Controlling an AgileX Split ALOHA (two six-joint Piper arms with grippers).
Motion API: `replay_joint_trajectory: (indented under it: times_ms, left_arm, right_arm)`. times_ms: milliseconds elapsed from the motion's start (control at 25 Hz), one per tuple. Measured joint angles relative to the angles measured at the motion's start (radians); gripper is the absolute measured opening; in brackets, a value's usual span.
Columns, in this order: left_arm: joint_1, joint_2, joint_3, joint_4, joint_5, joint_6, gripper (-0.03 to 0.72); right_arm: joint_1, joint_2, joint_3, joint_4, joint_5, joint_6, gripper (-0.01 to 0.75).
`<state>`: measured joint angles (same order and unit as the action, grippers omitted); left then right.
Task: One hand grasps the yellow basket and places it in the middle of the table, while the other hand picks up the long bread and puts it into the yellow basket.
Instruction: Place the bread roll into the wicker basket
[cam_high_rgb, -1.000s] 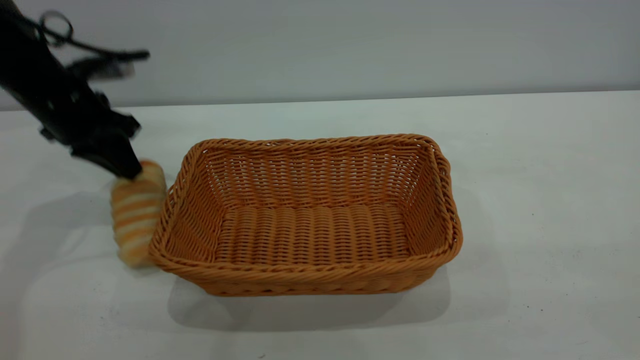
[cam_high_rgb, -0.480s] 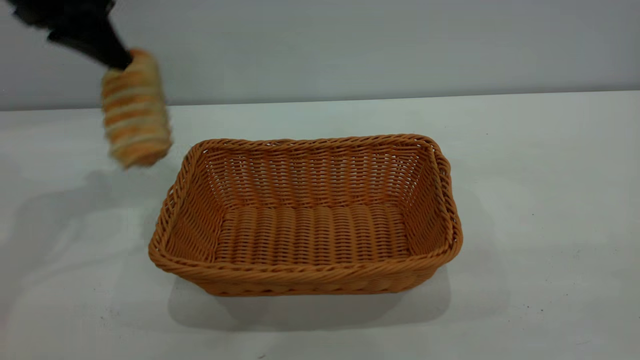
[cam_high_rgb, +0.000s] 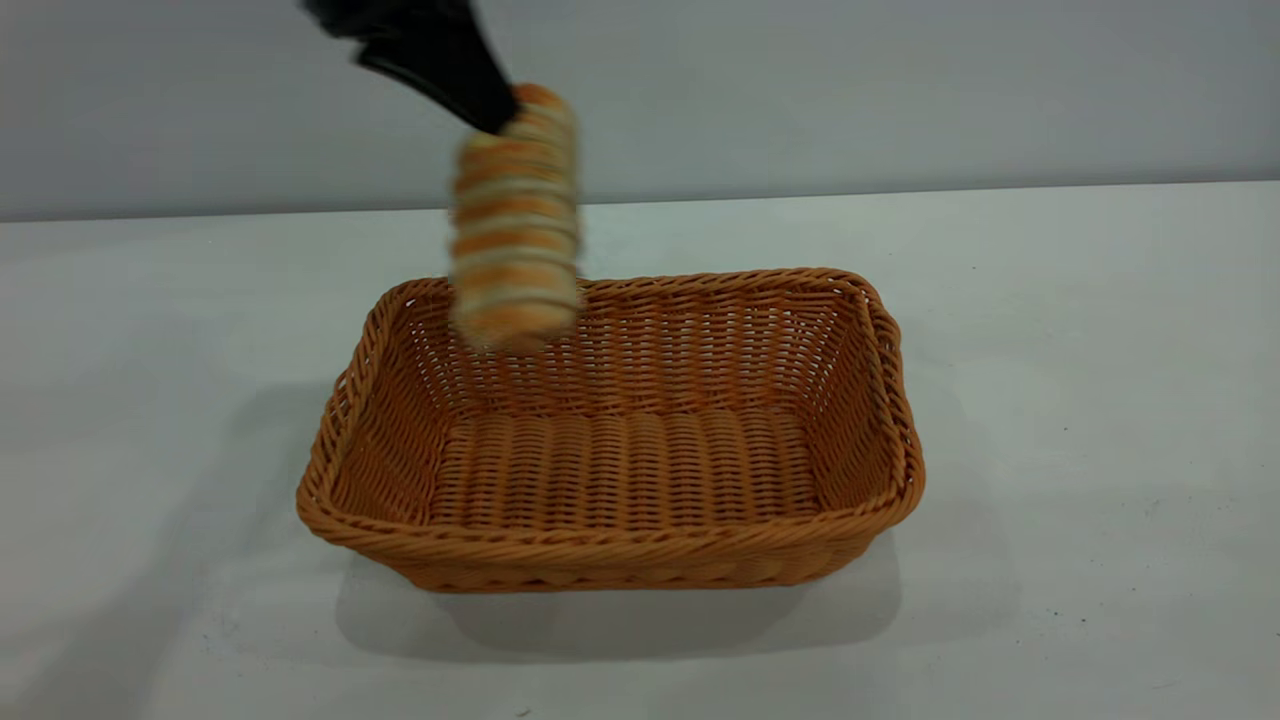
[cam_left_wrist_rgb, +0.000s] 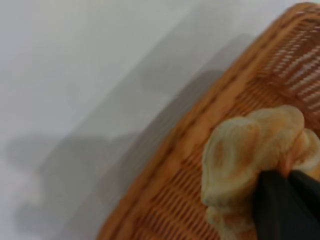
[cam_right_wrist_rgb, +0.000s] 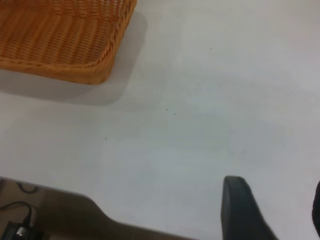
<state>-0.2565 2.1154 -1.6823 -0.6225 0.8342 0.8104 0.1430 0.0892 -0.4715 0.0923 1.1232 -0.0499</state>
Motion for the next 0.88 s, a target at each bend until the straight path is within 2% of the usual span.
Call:
replay_joint_trajectory:
  times_ms: [200,360,440,520,760,880]
  left_arm:
    - [-0.08,0.057,0.0,0.002,-0.018,0.0,0.026]
    - [-0.095,0.108,0.0,0.002,-0.041,0.001,0.026]
    - [-0.095,0.13,0.0,0.003,-0.048,0.001,0.049]
    - [-0.095,0.144,0.0,0.005,-0.052,0.001,0.1]
    - [-0.095,0.154,0.0,0.001,-0.052,-0.001,0.393]
    - [-0.095,0.157,-0.009,0.001,-0.044,-0.001,0.46]
  right_arm:
    - [0.0,0.0,0.0,0.0,0.0,0.0,0.333]
    - [0.0,0.0,0.0,0.0,0.0,0.001,0.333]
    - [0.0,0.0,0.0,0.0,0.0,0.001,0.333]
    - [0.0,0.0,0.0,0.0,0.0,0.001,0.333]
    - [0.0,0.0,0.0,0.0,0.0,0.001,0.333]
    - [0.0,0.0,0.0,0.0,0.0,0.001,0.333]
